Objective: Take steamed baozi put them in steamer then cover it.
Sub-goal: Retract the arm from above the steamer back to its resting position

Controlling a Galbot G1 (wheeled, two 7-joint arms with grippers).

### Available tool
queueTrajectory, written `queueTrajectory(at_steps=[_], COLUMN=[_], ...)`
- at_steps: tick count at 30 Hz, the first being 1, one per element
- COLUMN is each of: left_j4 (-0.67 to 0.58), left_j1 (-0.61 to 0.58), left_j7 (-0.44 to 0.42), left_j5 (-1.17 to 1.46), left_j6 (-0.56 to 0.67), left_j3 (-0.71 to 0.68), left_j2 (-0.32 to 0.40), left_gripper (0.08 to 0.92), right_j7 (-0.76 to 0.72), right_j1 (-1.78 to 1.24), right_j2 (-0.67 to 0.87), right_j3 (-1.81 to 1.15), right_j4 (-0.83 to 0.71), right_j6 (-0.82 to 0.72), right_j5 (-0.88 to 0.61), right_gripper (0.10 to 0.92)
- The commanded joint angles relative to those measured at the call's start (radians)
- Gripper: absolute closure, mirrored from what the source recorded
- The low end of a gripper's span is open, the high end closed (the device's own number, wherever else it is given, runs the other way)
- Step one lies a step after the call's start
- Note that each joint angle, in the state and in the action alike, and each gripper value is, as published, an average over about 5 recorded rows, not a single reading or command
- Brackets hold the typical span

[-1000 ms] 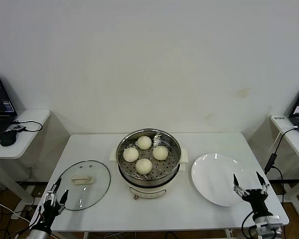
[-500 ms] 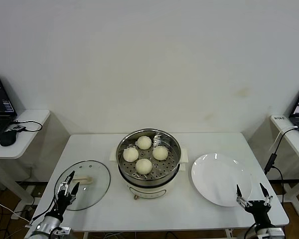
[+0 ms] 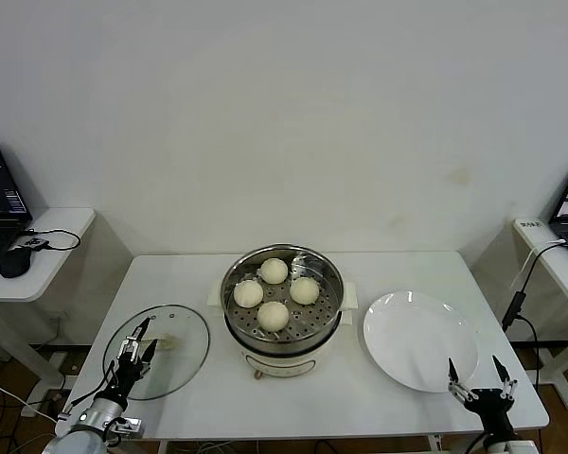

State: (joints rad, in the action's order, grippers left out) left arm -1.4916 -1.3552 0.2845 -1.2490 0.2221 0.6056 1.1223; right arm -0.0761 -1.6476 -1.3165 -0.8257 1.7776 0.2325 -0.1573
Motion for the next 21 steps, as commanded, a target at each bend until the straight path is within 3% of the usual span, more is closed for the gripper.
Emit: queueTrajectory(at_steps=[1, 21], left_j4=[0.031, 0.113], left_j1=[0.026, 0.112], left_j7=[-0.004, -0.029], left_j5=[-0.007, -0.001], left_j6=[-0.001, -0.018], left_j3=[-0.009, -0.019], left_j2=[-0.003, -0.020], left_gripper=[0.177, 0.177], right_j7=[-0.001, -0.006], right_j1=[-0.006, -0.009], right_j2=[-0.005, -0.016], right_j3=[0.002, 0.017], right_j4=[-0.002, -0.014], right_j6=[0.003, 0.004], right_j5=[0.004, 0.021], right_gripper=[0.202, 0.203])
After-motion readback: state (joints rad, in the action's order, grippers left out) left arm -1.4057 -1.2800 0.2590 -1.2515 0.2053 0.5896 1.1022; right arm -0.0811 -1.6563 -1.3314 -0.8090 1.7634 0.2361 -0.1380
